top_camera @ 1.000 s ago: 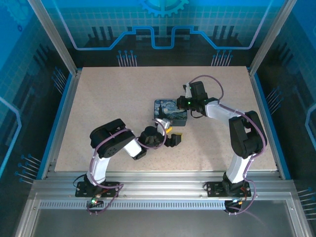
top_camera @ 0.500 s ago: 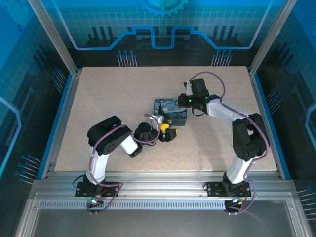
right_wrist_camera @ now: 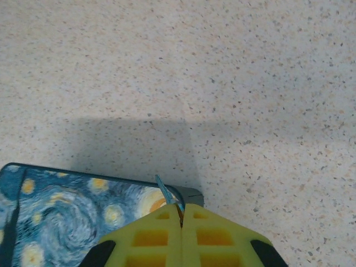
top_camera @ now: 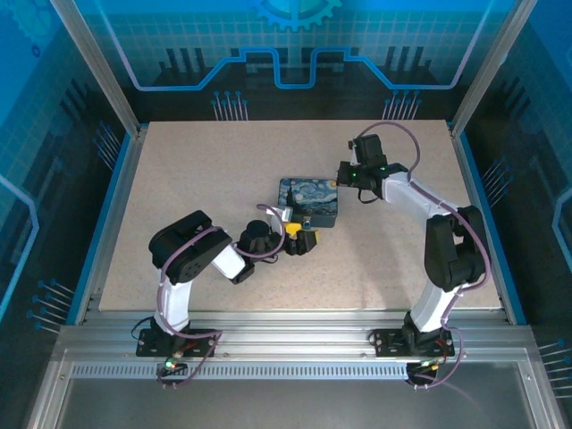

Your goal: Unlock the padlock with the key

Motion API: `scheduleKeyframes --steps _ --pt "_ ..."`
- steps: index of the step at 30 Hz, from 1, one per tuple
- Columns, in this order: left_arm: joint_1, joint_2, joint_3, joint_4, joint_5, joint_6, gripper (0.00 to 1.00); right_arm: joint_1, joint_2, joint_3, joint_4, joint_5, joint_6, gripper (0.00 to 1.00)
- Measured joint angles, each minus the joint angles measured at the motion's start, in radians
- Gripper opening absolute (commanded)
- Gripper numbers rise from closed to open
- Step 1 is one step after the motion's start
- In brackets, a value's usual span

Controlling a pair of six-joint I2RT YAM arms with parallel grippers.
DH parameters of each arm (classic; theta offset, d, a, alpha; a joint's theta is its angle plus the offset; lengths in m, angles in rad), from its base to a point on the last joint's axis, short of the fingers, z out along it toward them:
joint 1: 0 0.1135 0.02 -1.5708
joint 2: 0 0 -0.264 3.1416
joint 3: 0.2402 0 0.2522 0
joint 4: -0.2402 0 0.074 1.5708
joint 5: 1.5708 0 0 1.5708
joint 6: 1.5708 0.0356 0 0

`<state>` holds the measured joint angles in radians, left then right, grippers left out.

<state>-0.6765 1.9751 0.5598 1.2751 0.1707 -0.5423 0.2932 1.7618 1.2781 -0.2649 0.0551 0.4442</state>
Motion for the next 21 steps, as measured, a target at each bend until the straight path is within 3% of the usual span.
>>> scheduleKeyframes --steps 9,21 --pt "-0.038 -0.007 0.007 -0.071 -0.08 0.08 0.99 0.0 0.107 0.055 -0.014 0.017 0.009 0.0" --pt "-0.102 0.031 0.063 -0.101 -0.209 0.209 0.99 0.006 0.177 0.087 0.02 -0.008 0.047 0.0"
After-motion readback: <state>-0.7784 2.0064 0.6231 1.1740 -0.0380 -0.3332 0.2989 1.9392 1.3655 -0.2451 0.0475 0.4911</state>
